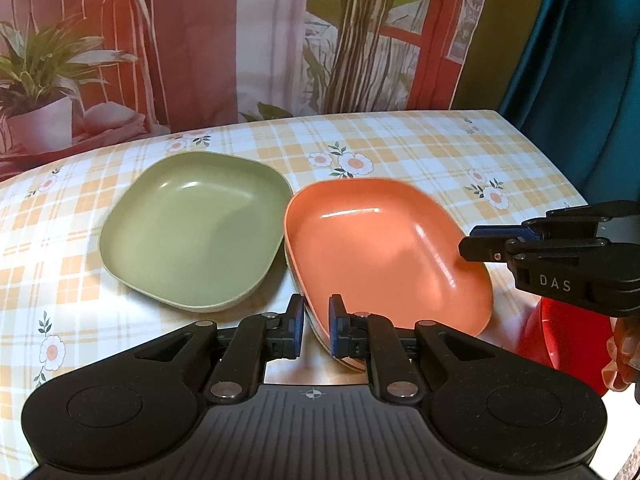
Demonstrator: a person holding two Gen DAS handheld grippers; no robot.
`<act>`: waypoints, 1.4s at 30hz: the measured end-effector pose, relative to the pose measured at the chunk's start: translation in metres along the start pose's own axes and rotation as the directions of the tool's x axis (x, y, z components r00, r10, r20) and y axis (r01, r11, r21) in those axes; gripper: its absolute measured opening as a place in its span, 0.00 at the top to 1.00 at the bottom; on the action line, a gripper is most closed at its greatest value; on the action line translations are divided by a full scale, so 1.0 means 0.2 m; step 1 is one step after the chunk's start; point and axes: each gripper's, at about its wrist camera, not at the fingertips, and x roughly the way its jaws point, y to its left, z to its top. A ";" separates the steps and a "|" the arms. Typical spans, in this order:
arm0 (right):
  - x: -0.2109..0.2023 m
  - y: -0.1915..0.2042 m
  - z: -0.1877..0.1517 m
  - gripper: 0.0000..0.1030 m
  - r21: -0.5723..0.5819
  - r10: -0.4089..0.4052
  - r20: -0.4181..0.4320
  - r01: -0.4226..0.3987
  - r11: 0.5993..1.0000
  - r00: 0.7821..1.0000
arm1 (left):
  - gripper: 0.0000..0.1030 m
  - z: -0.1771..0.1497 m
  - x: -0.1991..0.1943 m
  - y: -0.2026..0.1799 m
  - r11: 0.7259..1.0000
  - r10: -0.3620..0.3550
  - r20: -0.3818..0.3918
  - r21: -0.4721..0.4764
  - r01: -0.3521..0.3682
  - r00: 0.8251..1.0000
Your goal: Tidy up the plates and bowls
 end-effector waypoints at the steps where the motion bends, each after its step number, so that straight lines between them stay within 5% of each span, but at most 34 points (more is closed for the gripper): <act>1: 0.00 0.00 0.00 0.90 -0.001 0.001 -0.001 -0.001 1.000 1.000 | 0.86 0.00 0.00 0.00 1.000 0.001 0.000 -0.001 -0.001 1.000; 20: -0.01 0.00 0.01 0.88 -0.004 -0.011 0.002 0.011 1.000 1.000 | 0.86 -0.01 0.03 0.03 1.000 -0.021 -0.004 -0.005 0.021 1.000; 26: -0.05 0.03 0.04 0.83 -0.010 -0.002 0.028 0.003 1.000 1.000 | 0.75 0.01 -0.04 0.05 0.999 -0.031 0.059 -0.020 0.032 0.998; 42: -0.20 0.16 0.21 0.82 -0.039 0.005 0.099 -0.002 0.999 0.995 | 0.75 0.13 -0.37 0.31 0.998 0.056 0.186 -0.040 -0.049 0.981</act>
